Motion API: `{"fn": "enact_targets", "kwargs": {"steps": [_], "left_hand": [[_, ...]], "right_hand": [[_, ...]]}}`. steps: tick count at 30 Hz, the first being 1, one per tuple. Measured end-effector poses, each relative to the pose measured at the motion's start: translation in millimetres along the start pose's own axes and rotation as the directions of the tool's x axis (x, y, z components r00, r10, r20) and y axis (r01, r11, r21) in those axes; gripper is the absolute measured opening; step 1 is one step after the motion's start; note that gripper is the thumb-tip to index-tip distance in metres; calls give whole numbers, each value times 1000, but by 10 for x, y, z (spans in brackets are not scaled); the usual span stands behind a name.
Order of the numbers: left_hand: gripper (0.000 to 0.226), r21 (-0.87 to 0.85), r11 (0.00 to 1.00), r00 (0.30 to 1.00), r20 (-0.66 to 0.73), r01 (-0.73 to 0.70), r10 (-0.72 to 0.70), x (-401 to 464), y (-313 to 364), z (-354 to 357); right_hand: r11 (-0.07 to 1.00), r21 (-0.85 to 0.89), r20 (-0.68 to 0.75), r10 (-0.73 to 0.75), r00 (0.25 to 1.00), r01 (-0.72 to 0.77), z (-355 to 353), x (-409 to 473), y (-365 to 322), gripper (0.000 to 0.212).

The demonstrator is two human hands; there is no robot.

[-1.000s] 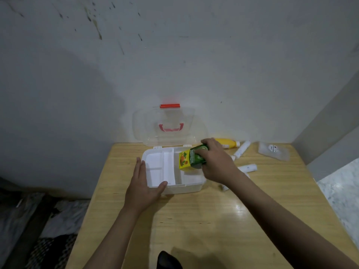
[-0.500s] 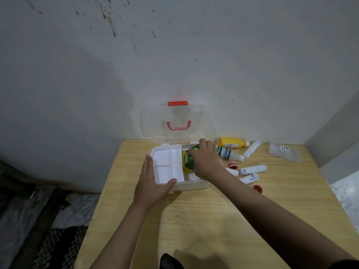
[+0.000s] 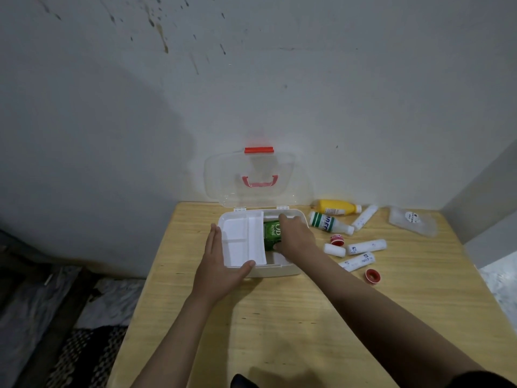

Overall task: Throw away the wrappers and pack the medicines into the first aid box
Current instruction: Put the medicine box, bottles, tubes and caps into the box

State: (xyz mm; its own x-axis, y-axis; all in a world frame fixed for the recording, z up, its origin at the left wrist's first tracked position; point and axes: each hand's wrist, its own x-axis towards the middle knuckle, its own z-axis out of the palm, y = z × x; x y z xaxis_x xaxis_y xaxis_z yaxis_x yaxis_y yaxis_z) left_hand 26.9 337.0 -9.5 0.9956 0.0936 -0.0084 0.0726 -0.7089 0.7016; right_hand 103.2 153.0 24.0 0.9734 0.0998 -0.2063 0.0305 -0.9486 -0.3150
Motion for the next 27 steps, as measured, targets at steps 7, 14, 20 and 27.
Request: {"fn": "enact_targets", "kwargs": {"steps": [7, 14, 20, 27], "left_hand": [[123, -7, 1000, 1000, 8, 15, -15, -5, 16, -23], [118, -24, 1000, 1000, -28, 8, -8, 0, -7, 4], [114, -36, 999, 999, -50, 0, -2, 9, -15, 34], [111, -30, 1000, 999, -53, -6, 4, 15, -35, 52]], "right_hand": [[942, 326, 75, 63, 995, -85, 94, 36, -83, 51], [859, 508, -208, 44, 977, 69, -230, -260, 178, 34], [902, 388, -441, 361, 822, -189, -332, -150, 1502, 34], [738, -32, -205, 655, 727, -674, -211, 93, 2715, 71]]}}
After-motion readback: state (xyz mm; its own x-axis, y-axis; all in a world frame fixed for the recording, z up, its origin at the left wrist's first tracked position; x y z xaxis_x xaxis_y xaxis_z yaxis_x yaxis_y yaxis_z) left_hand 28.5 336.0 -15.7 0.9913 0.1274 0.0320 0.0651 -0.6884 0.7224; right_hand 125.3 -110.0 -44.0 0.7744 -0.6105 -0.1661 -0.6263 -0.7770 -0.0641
